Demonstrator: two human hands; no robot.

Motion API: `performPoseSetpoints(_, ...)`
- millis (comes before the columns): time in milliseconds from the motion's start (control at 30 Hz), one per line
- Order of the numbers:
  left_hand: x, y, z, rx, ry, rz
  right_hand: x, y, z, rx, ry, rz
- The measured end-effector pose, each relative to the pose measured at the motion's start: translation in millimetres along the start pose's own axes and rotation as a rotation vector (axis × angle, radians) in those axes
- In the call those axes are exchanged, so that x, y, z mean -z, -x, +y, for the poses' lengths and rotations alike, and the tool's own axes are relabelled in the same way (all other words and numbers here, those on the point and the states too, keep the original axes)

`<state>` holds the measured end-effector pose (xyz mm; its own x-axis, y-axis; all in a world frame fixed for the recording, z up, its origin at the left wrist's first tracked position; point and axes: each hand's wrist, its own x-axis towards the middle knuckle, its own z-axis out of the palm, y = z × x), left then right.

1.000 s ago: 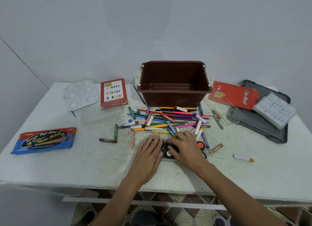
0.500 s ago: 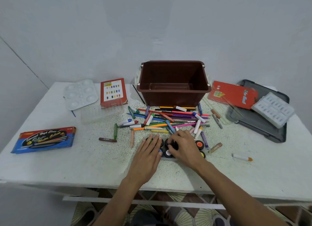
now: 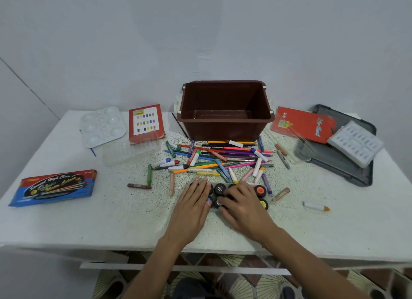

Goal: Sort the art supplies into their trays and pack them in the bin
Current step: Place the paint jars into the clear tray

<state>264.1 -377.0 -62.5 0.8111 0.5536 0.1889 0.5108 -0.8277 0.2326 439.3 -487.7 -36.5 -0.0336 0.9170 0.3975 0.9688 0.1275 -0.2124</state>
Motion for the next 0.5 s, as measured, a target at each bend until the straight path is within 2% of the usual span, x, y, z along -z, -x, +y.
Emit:
performPoseSetpoints(133,0,0,2,0.004,-0.019,-0.005,-3,10,1,-0.021,0.056,0.032)
performPoseSetpoints(300,-2,6,4,-0.077,-0.129,-0.047,-4,10,-1,-0.017,0.023,0.061)
performPoseSetpoints(500,1,6,7,-0.064,-0.145,-0.045,0,17,2,-0.026,0.031,0.104)
